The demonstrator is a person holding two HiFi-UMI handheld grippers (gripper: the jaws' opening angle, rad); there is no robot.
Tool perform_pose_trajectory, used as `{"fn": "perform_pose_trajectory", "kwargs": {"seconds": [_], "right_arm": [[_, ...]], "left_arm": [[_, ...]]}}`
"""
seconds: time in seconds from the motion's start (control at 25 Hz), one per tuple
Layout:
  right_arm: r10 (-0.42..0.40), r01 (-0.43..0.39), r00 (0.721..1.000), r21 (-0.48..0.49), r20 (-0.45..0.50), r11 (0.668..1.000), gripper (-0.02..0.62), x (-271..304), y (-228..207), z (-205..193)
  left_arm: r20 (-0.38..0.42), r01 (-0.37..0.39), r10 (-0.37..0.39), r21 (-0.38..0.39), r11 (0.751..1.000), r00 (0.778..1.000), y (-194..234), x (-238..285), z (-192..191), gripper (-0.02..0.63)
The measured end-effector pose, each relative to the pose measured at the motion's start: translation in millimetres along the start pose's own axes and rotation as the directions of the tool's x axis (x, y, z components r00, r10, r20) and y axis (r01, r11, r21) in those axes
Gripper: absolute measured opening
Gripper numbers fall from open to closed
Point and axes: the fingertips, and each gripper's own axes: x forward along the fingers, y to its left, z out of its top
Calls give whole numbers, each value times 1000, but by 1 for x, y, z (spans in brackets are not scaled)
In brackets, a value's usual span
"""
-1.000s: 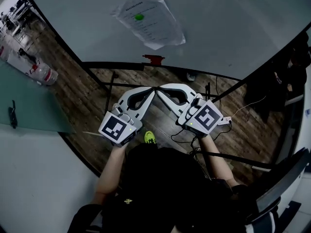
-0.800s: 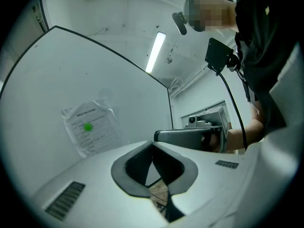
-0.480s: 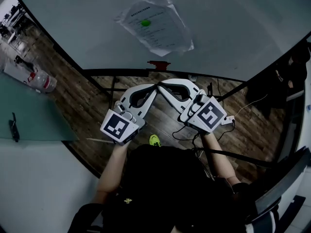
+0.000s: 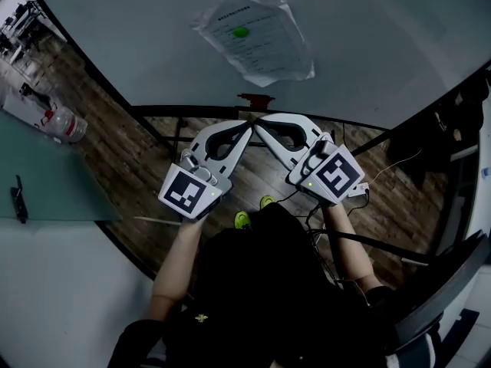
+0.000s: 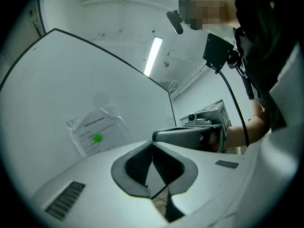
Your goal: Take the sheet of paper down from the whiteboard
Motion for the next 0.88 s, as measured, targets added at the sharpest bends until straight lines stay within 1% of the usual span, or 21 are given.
{"fn": "perform_pose_trajectory", "kwargs": {"seconds": [0.12, 0.28, 0.48, 0.68, 0.88], "right_arm": [[-5, 5, 1000, -16, -13, 1000, 25, 1, -3, 3], [2, -3, 1000, -50, -25, 999, 25, 6, -9, 9], [12, -13, 1000, -80, -11, 997, 26, 15, -19, 16], [21, -23, 1000, -123, -15, 992, 26, 25, -29, 17], [5, -10, 999, -137, -37, 990, 26, 32, -47, 13]], "left_arm": [[-2, -8, 8, 18, 1000, 1000, 2, 2, 3, 15], [17, -36, 36, 51, 998, 999, 10, 6, 12, 15], [28, -71, 69, 81, 994, 997, 24, 13, 19, 15], [14, -93, 92, 120, 988, 996, 40, 20, 20, 15], [5, -104, 104, 152, 983, 995, 53, 33, 18, 15]]}}
